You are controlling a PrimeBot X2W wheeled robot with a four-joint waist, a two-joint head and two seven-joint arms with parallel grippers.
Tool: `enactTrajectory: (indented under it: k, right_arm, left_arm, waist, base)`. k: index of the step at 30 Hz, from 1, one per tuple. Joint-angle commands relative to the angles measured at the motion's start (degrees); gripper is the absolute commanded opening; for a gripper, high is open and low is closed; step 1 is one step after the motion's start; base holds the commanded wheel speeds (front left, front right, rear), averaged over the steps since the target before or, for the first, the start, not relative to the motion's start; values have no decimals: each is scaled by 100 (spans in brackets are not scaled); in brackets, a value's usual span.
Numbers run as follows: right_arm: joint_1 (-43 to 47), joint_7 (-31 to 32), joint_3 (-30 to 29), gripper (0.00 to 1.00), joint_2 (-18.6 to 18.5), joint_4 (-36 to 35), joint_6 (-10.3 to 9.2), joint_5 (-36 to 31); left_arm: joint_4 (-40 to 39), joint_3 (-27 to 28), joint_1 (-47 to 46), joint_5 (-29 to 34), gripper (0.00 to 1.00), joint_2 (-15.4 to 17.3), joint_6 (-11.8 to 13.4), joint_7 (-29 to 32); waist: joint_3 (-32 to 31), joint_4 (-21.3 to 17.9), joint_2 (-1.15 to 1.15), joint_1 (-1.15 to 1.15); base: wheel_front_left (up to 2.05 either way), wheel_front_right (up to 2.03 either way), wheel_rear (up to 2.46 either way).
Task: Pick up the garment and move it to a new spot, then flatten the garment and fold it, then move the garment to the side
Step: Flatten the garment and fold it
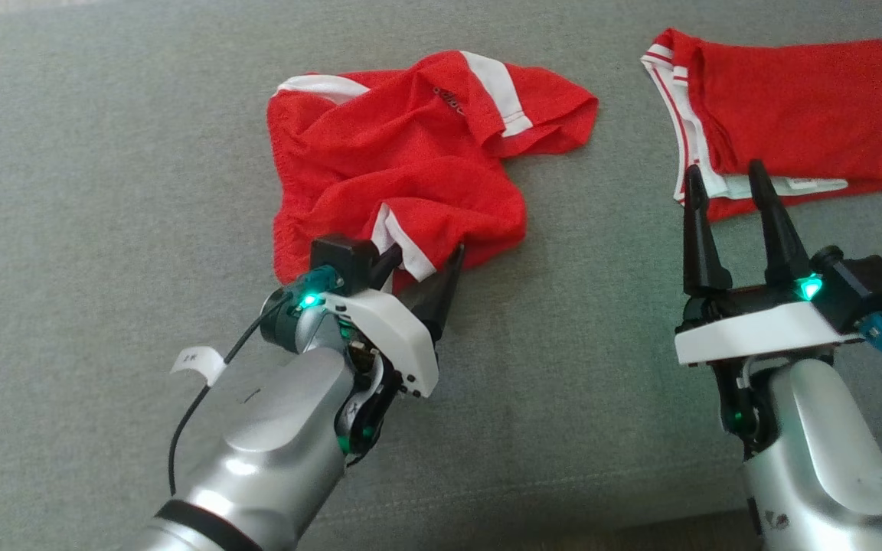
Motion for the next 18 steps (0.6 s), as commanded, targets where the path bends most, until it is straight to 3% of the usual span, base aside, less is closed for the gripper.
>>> enactTrajectory:
  k: [1, 12, 18]
  right_arm:
    - [-111, -62, 84, 100, 16, -169, 37, 20]
    - [17, -62, -27, 100, 16, -121, 37, -81]
    - [89, -62, -28, 100, 16, -80, 37, -84]
  left_arm:
    - [-127, 135, -163, -30, 100, 50, -18, -63]
    - [-478, -111, 315, 34, 100, 668, -135, 200]
    - [-989, -137, 628, 10, 100, 1137, -19, 435]
  waist:
    - [-41, 59, 0, 0]
    - [-351, 441, 0, 0]
    - [-527, 585, 0, 0]
  base:
    - [0, 0, 0]
    - [0, 0, 0]
    - [0, 0, 0]
